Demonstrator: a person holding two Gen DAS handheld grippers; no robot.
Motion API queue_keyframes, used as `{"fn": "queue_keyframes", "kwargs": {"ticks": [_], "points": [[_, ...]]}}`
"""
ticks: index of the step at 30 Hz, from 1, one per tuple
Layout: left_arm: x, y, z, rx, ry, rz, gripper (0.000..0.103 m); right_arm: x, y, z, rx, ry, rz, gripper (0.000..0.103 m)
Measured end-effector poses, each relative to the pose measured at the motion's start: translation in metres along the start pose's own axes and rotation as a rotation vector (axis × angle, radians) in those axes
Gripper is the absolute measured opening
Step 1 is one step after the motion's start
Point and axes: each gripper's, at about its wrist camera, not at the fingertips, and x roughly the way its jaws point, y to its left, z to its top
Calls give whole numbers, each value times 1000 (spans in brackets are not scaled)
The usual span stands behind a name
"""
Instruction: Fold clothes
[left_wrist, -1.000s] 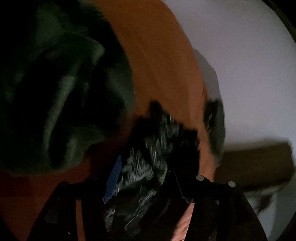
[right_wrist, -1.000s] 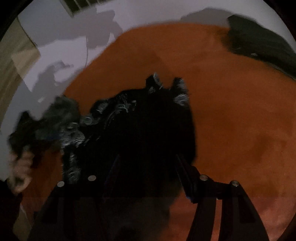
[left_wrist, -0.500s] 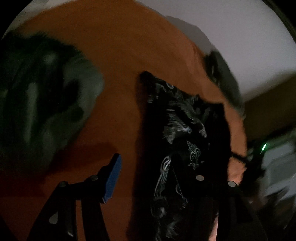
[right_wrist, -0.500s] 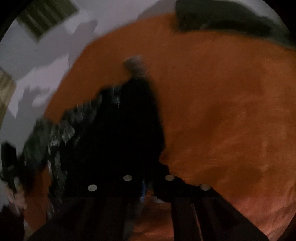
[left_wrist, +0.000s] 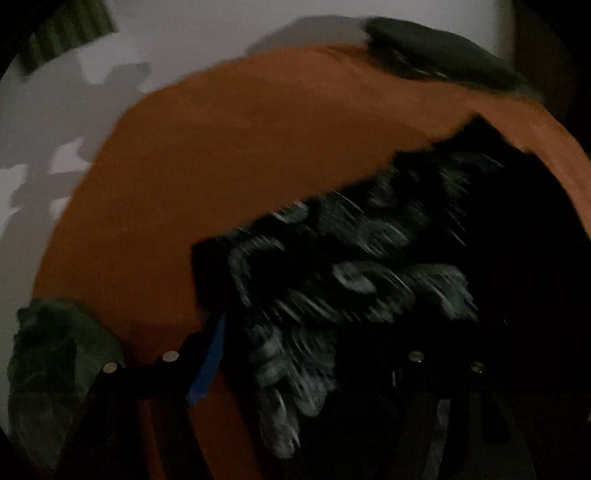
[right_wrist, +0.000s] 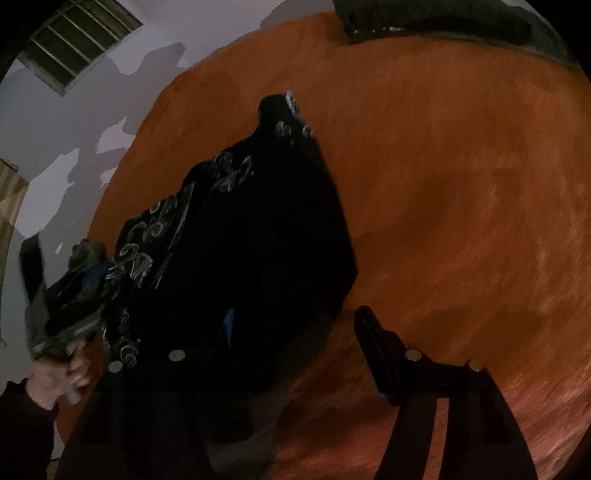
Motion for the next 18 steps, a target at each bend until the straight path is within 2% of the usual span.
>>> {"fn": "queue_keyframes", "kwargs": {"ticks": [3,5,6,10,11,13,15,18], "points": [[4,16,12,-99,-44,96,72,1,-5,-7,1,17,-3,66],[5,34,19,-186,-64,132,72,-1,-11,-10,5,22,-1,66],[4,53,21,-276,-69,112,72,-3,-13,-12,8,21,1,66],[18,150,8,-787,6,-166,72,-8,-19,-16,17,17,3,66],[23,165,2,-860,33,-186,72,-6,-18,-17,16,18,3,66],[27,186,-8,-913,74,-139,72,-1,-12,-19,11,20,1,66],[18,186,-17,-866,89,-139,72,-2,-9,-20,10,14,1,65],[-11,164,-36,-780,87,-246,72,-10,-3,-24,22,-19,18,66]]}}
